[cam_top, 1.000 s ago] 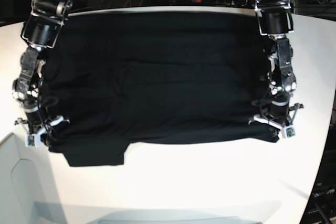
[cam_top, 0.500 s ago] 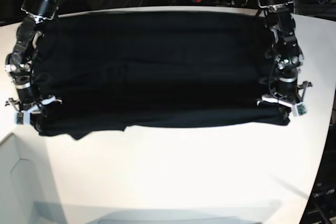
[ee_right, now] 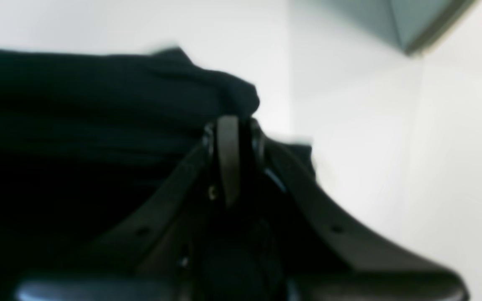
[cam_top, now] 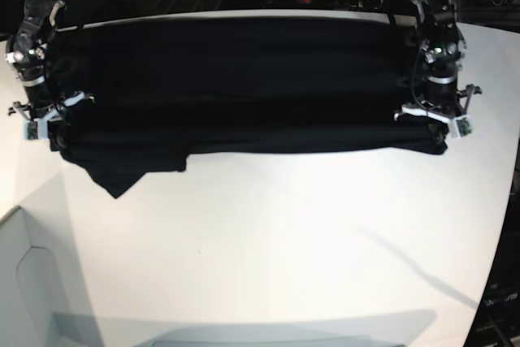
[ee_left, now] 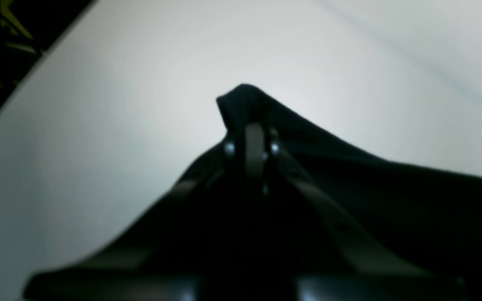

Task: Fold the T-shirt properly
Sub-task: 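Lift the hem with both grippers and fold it over toward the collar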

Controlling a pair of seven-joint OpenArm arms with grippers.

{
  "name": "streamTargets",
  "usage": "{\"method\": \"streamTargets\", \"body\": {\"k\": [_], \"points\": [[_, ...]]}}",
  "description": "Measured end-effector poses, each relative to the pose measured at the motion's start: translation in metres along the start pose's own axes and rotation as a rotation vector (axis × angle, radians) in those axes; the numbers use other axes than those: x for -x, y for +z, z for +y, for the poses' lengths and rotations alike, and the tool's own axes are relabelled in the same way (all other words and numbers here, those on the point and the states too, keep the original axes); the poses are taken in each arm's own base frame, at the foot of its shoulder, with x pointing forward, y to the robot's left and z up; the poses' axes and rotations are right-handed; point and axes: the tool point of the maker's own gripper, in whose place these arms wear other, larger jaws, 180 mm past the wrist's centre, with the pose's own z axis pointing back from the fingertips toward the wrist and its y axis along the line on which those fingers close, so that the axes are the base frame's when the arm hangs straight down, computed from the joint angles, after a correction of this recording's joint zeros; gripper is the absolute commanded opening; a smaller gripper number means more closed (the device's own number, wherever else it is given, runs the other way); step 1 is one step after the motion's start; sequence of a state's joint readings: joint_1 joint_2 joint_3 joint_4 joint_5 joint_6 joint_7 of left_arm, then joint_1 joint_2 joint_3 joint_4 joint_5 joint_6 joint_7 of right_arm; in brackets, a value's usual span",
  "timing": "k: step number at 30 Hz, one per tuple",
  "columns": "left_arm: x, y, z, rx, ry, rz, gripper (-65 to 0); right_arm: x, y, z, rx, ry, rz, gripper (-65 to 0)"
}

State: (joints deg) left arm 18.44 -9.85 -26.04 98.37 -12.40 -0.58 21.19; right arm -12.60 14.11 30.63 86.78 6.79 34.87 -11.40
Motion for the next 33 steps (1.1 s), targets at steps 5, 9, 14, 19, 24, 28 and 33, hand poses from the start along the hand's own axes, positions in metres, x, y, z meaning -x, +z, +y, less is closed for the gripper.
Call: {"method": "streamTargets", "body": {"k": [5, 9, 14, 19, 24, 28, 33], "points": [[0.023, 0.007, 0.002, -0.007, 0.003, 0.059, -65.0, 0.023, 0.013, 0.002, -0.002, -0.004, 0.053, -65.0], [0.028, 0.009, 0.003, -0.007, 0.004, 0.071, -65.0, 0.035, 0.021, 0.002, -0.003, -0.004, 0.086, -65.0], [0.04, 0.008, 0.004, -0.013, 0.009, 0.102, -65.0, 0.042, 0.024, 0.002, -0.004, -0.005, 0.101, -65.0], [0.051, 0.013, 0.006, -0.013, 0.002, 0.129, -65.0, 0.042, 0.024, 0.003, -0.004, -0.006, 0.102, -65.0], [0.054, 0.016, 0.007, -0.014, -0.002, 0.137, -64.9, 0.042, 0.024, 0.002, -0.004, -0.005, 0.102, -59.2], [0.055, 0.017, 0.007, -0.014, -0.003, 0.141, -61.5, 0.042, 0.024, 0.002, -0.003, 0.001, 0.105, -43.7], [0.059, 0.019, 0.009, -0.017, -0.009, 0.15, -49.2, 0.004, 0.037, -0.011, 0.056, 0.038, 0.01, -33.3]]}}
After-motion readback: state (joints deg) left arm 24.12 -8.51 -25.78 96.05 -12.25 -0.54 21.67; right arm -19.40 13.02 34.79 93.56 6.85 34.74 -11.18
